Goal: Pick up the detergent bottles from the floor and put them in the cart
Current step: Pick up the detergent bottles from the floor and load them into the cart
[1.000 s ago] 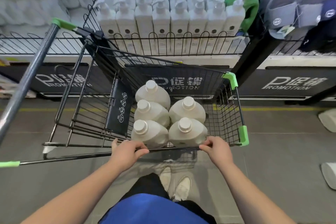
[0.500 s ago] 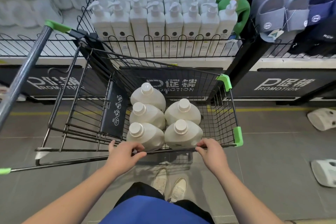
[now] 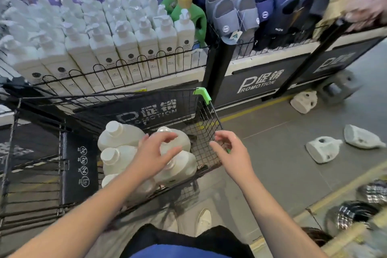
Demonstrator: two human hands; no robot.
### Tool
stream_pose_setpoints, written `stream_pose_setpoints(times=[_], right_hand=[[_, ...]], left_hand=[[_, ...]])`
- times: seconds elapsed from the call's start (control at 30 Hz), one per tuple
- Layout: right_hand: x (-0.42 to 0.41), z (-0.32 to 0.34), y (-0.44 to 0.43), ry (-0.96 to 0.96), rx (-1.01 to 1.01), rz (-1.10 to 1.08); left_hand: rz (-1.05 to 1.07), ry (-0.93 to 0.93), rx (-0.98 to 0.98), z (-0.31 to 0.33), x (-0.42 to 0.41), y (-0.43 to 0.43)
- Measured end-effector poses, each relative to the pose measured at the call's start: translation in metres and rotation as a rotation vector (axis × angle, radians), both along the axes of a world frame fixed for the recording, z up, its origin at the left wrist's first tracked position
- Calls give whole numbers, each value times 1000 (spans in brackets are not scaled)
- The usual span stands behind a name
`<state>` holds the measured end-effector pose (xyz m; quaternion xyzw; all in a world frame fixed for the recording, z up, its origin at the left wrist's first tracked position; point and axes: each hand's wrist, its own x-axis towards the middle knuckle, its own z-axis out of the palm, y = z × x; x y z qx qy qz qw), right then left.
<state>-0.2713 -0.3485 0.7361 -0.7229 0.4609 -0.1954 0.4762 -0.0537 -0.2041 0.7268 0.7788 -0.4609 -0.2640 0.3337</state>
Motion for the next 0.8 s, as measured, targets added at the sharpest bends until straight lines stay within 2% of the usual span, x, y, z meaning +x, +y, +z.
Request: stream_pose_setpoints(times=[0.23,0.43,0.63,0.8], right_hand=[[-38,109,-74,-256,-171,-196],[-113,188,-141,-414,-350,-350],[-215,226,-210,-516,-481,-515],[-288,232,-262,-484,-508,-603]], left_hand=[[-239,-27,-297,128,-38,-141],[-424,-61,-502,210,-110,-245],[-545,-25,-620,248,-198,-347],[-639,5,-614,257,-268,-417]])
